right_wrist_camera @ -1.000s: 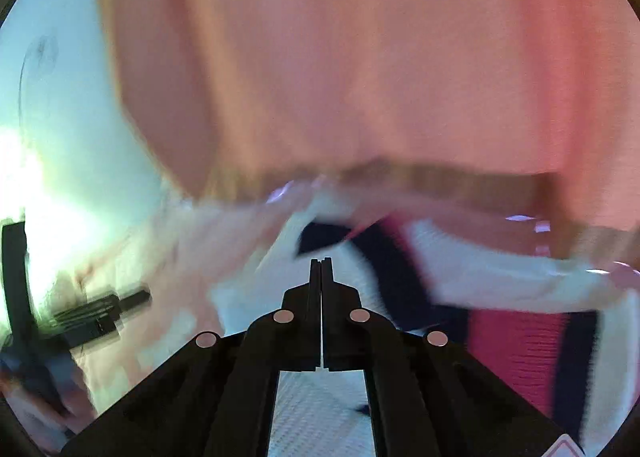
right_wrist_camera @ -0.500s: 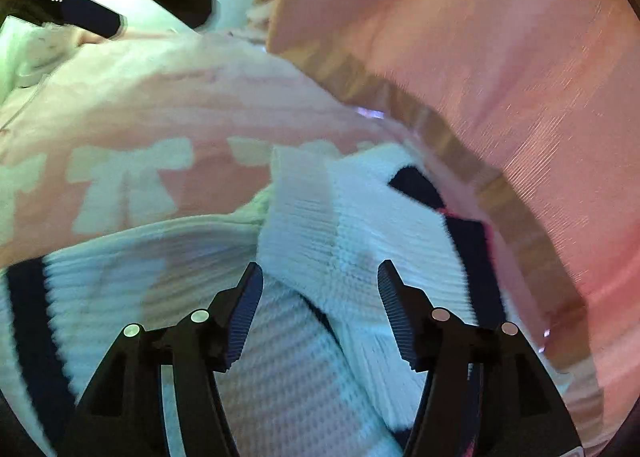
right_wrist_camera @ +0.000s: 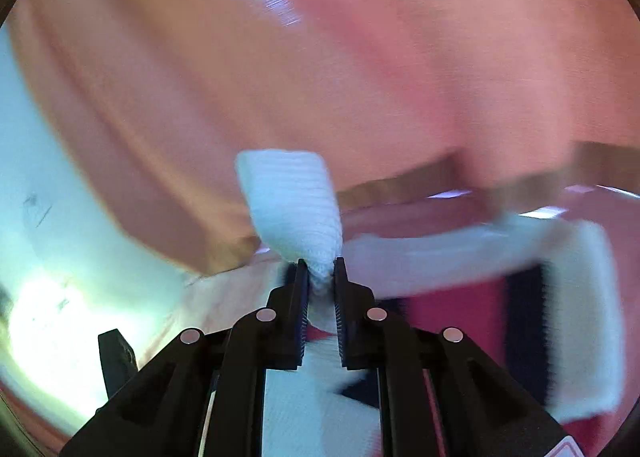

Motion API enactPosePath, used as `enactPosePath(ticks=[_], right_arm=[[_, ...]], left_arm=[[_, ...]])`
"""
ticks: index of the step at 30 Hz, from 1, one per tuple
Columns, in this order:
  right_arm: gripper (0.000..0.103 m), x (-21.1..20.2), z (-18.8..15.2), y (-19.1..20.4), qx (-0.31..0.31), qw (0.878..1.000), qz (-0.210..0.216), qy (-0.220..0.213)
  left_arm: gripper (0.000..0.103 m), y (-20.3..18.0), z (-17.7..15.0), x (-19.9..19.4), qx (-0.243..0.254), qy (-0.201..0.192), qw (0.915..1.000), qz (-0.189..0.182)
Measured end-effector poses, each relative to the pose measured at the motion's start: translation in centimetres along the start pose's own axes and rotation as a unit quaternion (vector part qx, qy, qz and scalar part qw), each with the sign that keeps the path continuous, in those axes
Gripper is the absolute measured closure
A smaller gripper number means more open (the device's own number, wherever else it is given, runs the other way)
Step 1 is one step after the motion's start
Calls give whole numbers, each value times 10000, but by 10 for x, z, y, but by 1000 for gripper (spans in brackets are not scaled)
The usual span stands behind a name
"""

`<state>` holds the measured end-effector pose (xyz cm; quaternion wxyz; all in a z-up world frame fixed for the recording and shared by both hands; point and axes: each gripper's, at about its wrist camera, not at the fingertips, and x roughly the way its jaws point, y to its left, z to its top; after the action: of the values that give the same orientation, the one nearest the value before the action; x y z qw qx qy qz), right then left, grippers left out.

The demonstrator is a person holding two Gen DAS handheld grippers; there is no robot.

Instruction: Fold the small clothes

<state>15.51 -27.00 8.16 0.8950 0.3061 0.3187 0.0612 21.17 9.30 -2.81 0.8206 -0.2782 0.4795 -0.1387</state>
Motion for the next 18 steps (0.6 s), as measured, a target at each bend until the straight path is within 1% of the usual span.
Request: enactPosePath(ticks=[1,2,4,6,7,8,9,10,11,12,13,14,15,16,17,18], right_arm=[[92,-6,-2,-13,52,9999,-137,-2],[92,-13,-8,-35,186,9992,-342,33],[92,-18,-16,-62,352,9977,-574,104],[92,-18,-24,-85,431,9962,-730,206],[92,-14,-27,-94,456,9956,-763,294],[92,-11,-29,-97,464,9952,-788,349],[92,-2,-30,-100,426,9947,-830,429],[92,3,-31,-101,363,9942,-890,493],[92,10,-32,-101,260,9932,-985,558],[92,16,-32,-100,180,9926,-1040,601],[92,14,-30,-95,136,9928,-1038,589],[92,3,-23,-89,115,9945,-954,413],[92,-4,-22,-81,66,9965,-795,241],[92,-18,-15,-70,-30,9987,-510,-20],[92,-30,-13,-65,-129,9989,-400,-216],[92,-35,-14,-63,-291,9977,-560,-263]], left_arm=[[23,0,0,16,-262,114,9996,-52],[23,1,1,23,-394,108,9992,-34],[23,4,8,34,-667,-87,9976,153],[23,9,20,47,-769,-322,9960,324],[24,12,22,51,-809,-317,9956,360],[30,18,26,58,-945,-242,9944,399],[32,22,28,62,-1019,-208,9937,429],[42,22,29,63,-991,-249,9935,503],[54,21,30,62,-956,-330,9928,647],[62,21,31,60,-929,-365,9925,711],[73,21,32,58,-909,-395,9924,725],[82,23,33,52,-888,-464,9925,700],[84,25,32,48,-894,-510,9924,669],[86,26,32,43,-902,-565,9922,650],[87,25,34,39,-858,-638,9917,717],[87,25,33,36,-781,-709,9912,798]])
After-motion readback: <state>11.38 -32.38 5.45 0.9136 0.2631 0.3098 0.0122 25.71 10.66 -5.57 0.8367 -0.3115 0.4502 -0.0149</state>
